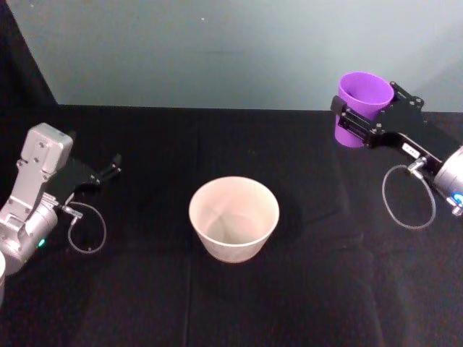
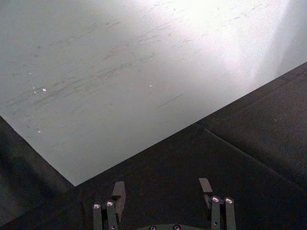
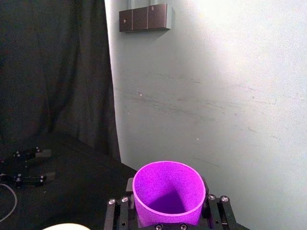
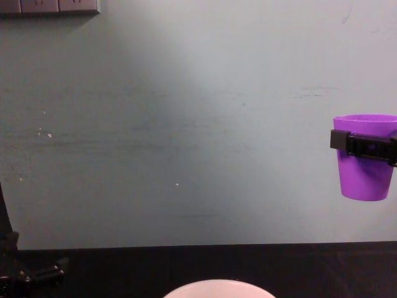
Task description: Pick up the cup and pour the mung beans from the cup into the bowl.
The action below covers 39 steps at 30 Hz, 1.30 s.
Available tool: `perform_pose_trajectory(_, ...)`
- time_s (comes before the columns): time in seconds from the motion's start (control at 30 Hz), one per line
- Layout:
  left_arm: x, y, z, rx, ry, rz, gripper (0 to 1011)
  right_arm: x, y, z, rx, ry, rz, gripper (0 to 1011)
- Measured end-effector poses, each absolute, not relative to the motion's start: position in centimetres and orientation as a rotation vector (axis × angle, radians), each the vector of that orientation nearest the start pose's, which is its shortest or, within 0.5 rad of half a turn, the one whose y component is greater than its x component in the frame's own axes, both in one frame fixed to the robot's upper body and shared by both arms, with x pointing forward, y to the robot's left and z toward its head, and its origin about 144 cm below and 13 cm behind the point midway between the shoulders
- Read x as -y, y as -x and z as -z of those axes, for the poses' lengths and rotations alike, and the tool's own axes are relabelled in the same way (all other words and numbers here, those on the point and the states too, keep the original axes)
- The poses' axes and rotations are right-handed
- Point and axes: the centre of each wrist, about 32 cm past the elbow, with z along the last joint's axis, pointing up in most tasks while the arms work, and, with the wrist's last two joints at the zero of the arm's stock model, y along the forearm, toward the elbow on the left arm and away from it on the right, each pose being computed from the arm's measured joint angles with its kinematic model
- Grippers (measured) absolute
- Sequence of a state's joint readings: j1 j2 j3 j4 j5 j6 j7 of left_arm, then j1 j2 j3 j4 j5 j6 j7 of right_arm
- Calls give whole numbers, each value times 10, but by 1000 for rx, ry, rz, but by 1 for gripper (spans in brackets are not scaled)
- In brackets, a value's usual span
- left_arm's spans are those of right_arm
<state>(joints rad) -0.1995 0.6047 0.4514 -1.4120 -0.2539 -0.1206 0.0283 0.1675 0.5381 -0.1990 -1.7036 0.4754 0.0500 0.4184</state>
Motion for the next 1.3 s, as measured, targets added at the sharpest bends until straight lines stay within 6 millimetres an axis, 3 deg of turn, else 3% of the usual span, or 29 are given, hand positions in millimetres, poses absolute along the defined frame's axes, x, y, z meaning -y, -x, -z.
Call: perform_pose_trajectory(1.3, -310, -489, -1140, 285, -304, -1248, 1000, 304, -489, -1244, 160, -12, 919, 746)
